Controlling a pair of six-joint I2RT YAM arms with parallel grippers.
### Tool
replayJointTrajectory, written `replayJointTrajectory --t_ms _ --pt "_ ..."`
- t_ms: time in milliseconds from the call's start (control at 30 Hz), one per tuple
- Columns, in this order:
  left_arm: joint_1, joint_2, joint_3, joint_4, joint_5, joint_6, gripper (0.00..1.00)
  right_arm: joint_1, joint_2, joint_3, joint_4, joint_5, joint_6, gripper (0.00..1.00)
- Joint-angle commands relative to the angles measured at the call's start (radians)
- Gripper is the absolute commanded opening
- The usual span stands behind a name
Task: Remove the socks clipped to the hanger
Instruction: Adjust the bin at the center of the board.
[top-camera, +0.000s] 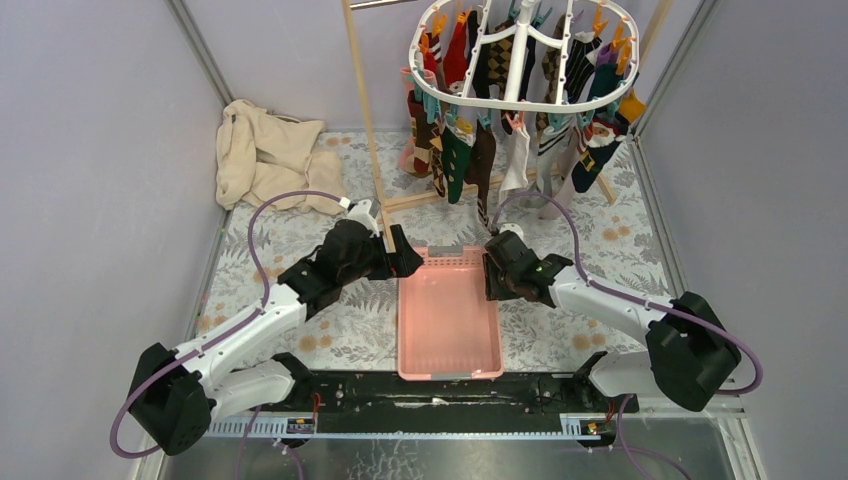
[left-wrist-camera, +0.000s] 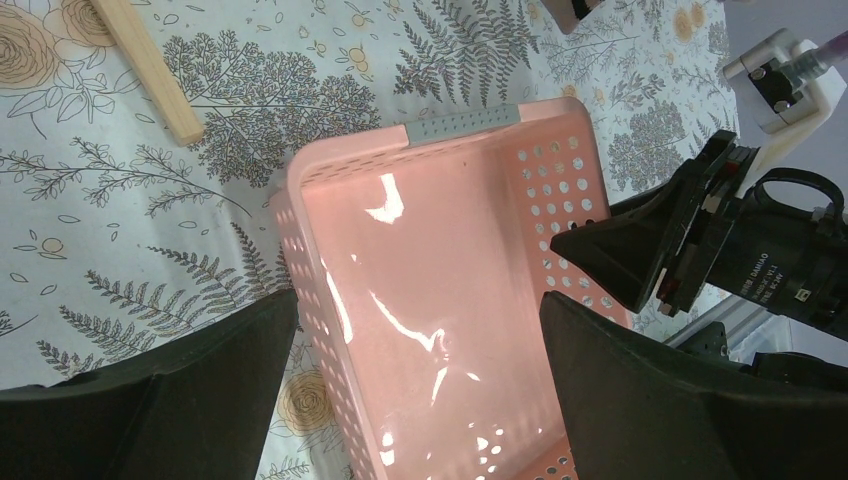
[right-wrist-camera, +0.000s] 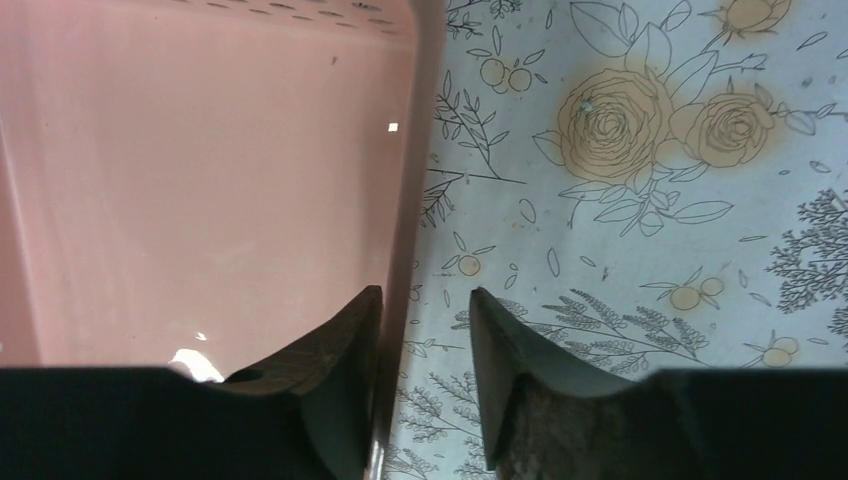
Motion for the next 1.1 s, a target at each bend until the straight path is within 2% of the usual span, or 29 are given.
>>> replayJointTrajectory --t_ms 0,233,300,500,700,733,767,900,1067 --pt "-0.004 -0.006 -0.013 0.019 -0.023 0.002 0.99 0.014 -0.003 0.022 -0.014 0.023 0.019 0.41" --pt "-0.004 -0.006 -0.015 0.021 -0.018 0.003 0.99 0.014 -0.072 0.021 -0.109 0.114 0.112 0.15" --pt "-0.004 -0.006 -0.015 0.021 -0.019 0.004 0.99 0.013 -0.102 0.026 -0.162 0.154 0.175 0.01" --pt "-0.004 -0.01 -0.02 0.025 -0.014 0.001 0.99 0.013 -0.234 0.01 -0.317 0.272 0.418 0.0" --pt "-0.004 -0.007 -0.028 0.034 -0.004 -0.011 0.99 0.014 -0.375 -0.062 -0.384 0.367 0.71 0.0" --pt "-0.004 -0.008 -0.029 0.034 -0.002 -0.011 0.99 0.013 -0.382 -0.074 -0.38 0.357 0.758 0.02" --pt "-0.004 -0.011 -0.029 0.031 -0.002 -0.012 0.99 0.014 -0.385 -0.082 -0.379 0.343 0.781 0.08" --pt "-0.005 -0.023 -0.032 0.022 -0.008 -0.019 0.99 0.014 -0.361 -0.11 -0.296 0.279 0.767 0.38" --pt "-0.005 -0.037 -0.032 0.004 -0.019 -0.017 0.99 0.014 -0.35 -0.088 -0.301 0.274 0.7 0.87"
